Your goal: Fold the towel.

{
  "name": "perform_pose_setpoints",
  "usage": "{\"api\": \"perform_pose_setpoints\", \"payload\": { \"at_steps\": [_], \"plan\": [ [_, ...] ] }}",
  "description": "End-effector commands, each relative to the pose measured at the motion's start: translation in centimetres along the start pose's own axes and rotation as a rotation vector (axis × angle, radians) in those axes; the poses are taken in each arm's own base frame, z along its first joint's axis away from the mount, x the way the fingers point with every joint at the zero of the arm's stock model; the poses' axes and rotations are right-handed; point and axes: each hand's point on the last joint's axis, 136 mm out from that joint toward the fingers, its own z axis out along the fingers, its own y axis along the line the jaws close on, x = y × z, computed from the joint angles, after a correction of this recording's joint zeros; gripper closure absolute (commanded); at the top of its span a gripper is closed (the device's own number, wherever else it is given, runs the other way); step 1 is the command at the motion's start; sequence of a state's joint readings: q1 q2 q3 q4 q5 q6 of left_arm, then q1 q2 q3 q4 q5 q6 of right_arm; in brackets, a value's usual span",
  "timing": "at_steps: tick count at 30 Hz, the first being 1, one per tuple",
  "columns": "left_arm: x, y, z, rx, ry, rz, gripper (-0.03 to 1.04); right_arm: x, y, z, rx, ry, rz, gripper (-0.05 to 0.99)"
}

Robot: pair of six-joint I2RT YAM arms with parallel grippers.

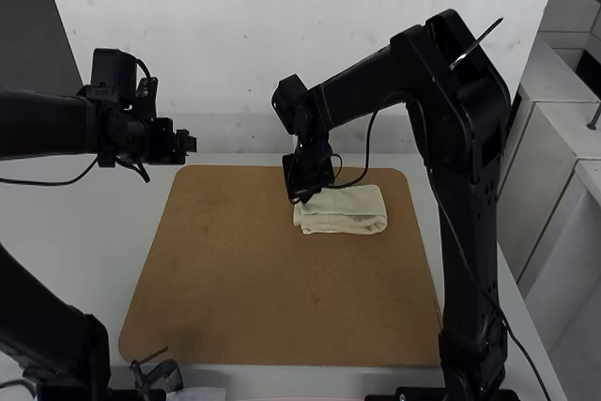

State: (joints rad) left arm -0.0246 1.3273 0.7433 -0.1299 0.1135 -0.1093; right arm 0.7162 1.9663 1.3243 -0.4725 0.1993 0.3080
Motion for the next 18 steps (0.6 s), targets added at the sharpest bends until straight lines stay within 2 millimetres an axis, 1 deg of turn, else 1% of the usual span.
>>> {"api": "perform_pose_setpoints", "payload": {
  "at_steps": [1, 4, 8, 12, 15, 18],
  "plan": [
    [-0.8, -0.2, -0.6, 0.012, -0.031, 0.012, 0.03, -0.3, 0.9, 0.3, 0.003, -0.008, 0.002, 0.92],
    [-0.6, -0.1, -0.5, 0.012, -0.028, 0.01, 0.03, -0.2, 1.2, 0.4, 0.0, -0.004, -0.001, 0.92],
    [-0.5, -0.1, -0.5, 0.015, -0.027, 0.009, 0.03, 0.7, 1.9, 1.6, 0.006, 0.02, -0.013, 0.92],
    [-0.4, -0.1, -0.5, 0.015, -0.025, 0.009, 0.03, 0.8, 2.4, 1.8, 0.002, 0.022, -0.013, 0.92],
    [-0.4, -0.1, -0.5, 0.015, -0.024, 0.009, 0.03, 1.5, 2.6, 2.5, 0.009, 0.041, -0.018, 0.91],
    [-0.4, 0.0, -0.5, 0.013, -0.024, 0.006, 0.03, 1.3, 2.5, 2.7, 0.011, 0.037, -0.015, 0.91]
  ]
}}
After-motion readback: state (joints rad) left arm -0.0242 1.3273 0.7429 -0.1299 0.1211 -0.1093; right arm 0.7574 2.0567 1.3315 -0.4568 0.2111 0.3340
